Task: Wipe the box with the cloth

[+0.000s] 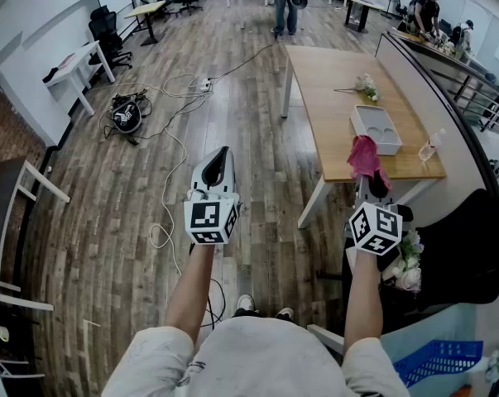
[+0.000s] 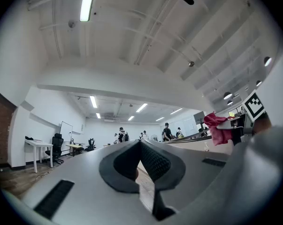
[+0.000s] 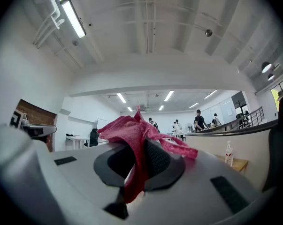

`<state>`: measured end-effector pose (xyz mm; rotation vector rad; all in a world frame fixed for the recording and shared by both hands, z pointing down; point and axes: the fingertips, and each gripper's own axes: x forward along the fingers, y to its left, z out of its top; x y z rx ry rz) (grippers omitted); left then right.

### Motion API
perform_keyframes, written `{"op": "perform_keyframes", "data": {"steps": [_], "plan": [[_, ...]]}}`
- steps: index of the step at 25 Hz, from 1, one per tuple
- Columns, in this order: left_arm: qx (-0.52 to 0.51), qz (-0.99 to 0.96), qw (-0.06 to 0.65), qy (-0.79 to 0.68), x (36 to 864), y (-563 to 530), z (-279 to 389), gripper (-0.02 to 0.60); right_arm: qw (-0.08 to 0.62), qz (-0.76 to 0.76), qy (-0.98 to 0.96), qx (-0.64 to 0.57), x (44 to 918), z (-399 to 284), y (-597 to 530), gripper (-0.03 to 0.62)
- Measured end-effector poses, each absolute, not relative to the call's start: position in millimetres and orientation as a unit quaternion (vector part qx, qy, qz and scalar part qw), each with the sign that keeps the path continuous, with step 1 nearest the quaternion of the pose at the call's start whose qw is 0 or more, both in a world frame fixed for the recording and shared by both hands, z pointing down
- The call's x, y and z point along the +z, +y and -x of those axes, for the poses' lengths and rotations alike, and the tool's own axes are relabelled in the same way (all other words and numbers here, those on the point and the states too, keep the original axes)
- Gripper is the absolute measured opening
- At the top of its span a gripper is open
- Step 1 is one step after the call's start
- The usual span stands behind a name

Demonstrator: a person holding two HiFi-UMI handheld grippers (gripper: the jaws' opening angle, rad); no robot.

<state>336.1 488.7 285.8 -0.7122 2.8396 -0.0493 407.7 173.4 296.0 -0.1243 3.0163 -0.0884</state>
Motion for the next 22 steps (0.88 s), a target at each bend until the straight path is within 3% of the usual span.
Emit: {"op": "perform_keyframes", "data": {"steps": [22], "plan": [[-0.017,0.251,0.077,0.965,316,523,-301,0.008,0.037,0.038,0.998,-0.038,331,-363,213,0.054]]}}
